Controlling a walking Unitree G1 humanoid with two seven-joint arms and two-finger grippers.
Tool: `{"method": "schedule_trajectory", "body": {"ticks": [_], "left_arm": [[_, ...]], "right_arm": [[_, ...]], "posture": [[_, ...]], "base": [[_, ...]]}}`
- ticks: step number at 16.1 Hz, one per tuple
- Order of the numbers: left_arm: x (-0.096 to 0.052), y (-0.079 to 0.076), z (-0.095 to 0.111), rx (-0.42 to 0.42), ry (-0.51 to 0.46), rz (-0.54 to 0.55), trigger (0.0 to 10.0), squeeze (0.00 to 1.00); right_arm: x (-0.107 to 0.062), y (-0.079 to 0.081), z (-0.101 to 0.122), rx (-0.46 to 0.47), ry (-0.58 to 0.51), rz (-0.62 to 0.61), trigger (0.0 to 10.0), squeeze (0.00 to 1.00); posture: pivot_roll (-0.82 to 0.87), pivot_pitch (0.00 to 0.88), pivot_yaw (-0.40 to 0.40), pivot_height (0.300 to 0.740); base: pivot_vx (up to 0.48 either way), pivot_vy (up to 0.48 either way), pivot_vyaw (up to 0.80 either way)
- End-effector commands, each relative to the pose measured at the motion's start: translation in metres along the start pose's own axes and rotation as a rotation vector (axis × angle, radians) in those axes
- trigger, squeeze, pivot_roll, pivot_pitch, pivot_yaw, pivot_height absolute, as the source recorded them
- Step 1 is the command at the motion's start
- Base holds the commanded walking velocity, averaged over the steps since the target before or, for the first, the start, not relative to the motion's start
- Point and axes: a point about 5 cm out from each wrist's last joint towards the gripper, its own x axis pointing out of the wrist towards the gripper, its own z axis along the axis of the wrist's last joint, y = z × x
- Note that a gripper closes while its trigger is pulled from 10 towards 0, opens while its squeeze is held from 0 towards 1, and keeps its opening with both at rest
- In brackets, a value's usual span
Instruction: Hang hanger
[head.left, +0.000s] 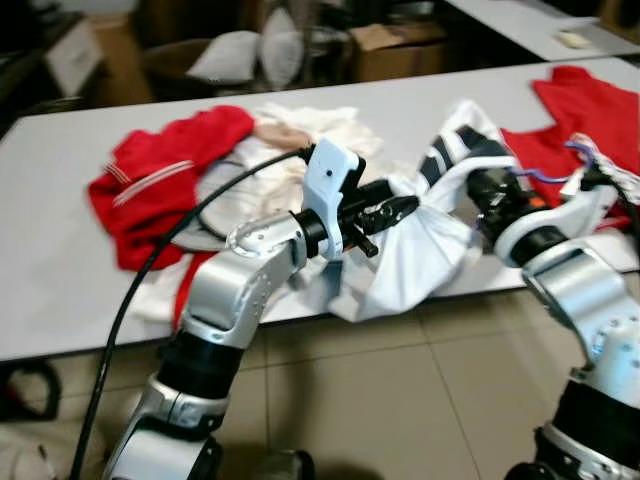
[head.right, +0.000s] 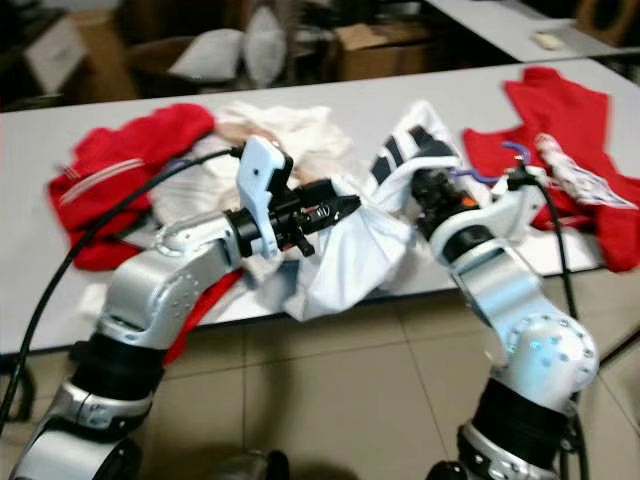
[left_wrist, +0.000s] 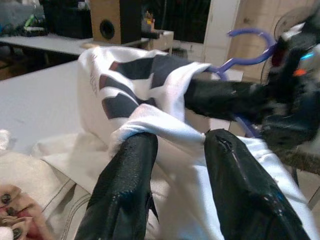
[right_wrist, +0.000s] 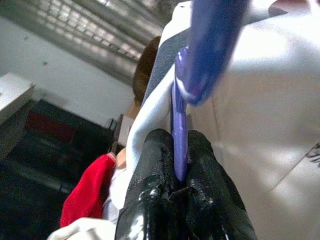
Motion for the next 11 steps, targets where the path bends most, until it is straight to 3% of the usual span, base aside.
{"method": "schedule_trajectory", "body": {"ticks": [1,2,3,4,7,11], "left_arm": [[-0.009,0.0,0.006,-0.015,-0.013,-0.002,10.0,0.95],[-0.012,-0.003,0.006,-0.065,-0.001,-0.021,10.0,0.43],[-0.015,-0.005,0.006,-0.058,0.008,-0.036,10.0,0.0],[-0.02,-0.004,0.007,-0.071,0.03,-0.018,10.0,0.0],[-0.034,-0.006,0.013,-0.079,0.041,-0.055,10.0,0.0],[-0.064,-0.001,0.027,-0.091,0.039,-0.052,10.0,0.0]], "right_arm": [[-0.008,0.008,0.006,-0.036,-0.017,0.039,10.0,0.0],[-0.01,0.012,0.01,-0.029,-0.035,0.054,10.0,0.0],[-0.016,0.019,0.015,-0.045,-0.052,0.098,10.0,0.0],[-0.026,0.031,0.024,-0.107,-0.084,0.176,10.0,0.0],[-0.036,0.052,0.045,-0.115,-0.146,0.304,10.0,0.0],[-0.047,0.061,0.061,-0.212,-0.113,0.399,10.0,0.0]], "posture": [[0.08,0.0,0.075,0.74],[0.08,0.0,0.075,0.74],[0.08,0.0,0.072,0.74],[0.08,0.0,0.073,0.74],[0.07,0.0,0.082,0.74],[0.07,0.0,0.067,0.74]], "base": [[0.0,0.0,0.8],[0.0,0.0,0.8],[0.0,0.0,0.8],[0.0,0.0,0.8],[0.0,0.0,0.8],[0.0,0.0,0.8]]}}
